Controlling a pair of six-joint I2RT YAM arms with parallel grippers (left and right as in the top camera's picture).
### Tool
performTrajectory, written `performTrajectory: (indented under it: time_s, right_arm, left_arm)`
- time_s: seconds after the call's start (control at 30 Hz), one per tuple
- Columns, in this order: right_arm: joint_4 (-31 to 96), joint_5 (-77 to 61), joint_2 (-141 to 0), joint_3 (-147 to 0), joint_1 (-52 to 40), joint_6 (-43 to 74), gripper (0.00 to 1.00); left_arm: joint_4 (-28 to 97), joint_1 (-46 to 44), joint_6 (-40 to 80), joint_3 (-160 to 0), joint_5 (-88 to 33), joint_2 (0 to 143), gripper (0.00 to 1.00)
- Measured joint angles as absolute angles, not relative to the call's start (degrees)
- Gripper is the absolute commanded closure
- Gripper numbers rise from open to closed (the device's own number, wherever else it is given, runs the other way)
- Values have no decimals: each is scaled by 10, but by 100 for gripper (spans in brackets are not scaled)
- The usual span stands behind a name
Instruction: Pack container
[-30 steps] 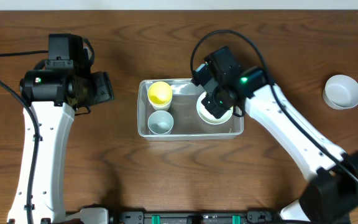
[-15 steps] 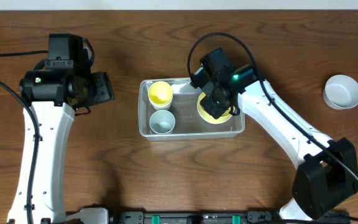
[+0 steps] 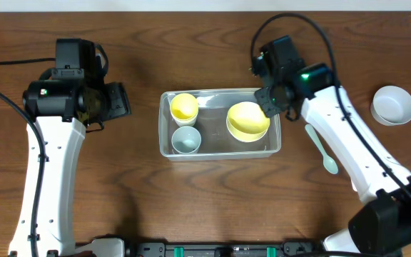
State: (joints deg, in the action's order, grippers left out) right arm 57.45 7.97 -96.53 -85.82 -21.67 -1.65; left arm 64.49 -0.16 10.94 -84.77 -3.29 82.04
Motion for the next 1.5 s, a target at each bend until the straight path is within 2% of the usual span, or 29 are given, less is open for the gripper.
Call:
performTrajectory:
  time_s: [0.13, 0.23, 0.33, 0.53, 0.67, 0.97, 1.03, 1.13, 1.27, 1.5]
  right_arm:
    - [564, 97, -956, -861, -153, 53, 32]
    - [550, 97, -954, -875, -70, 92, 32]
    - [525, 84, -954, -885, 30, 117, 28]
    - [517, 48, -978, -889, 186, 130, 27]
    - [517, 35, -1034, -890, 221, 116, 26]
    - [491, 19, -1159, -890, 230, 97, 26]
    - [486, 19, -1174, -890, 231, 91, 31]
    - [486, 18, -1188, -890, 231, 83, 45]
    - [489, 17, -1192, -890, 231, 77, 77]
    - [501, 15, -1192, -890, 231, 76, 97]
  left_arm:
    - [645, -2, 109, -848, -33, 820, 33]
    - [645, -2, 109, -848, -33, 820, 33]
    - [645, -2, 109, -848, -33, 820, 33]
    - [645, -2, 109, -848, -33, 820, 33]
    - [645, -2, 109, -848, -33, 820, 33]
    - [654, -2, 109, -848, -33, 820, 33]
    - [654, -2, 109, -848, -33, 820, 33]
    - [654, -2, 109, -848, -33, 820, 33]
    - [654, -2, 109, -848, -33, 820, 33]
    - [654, -2, 109, -848, -33, 820, 33]
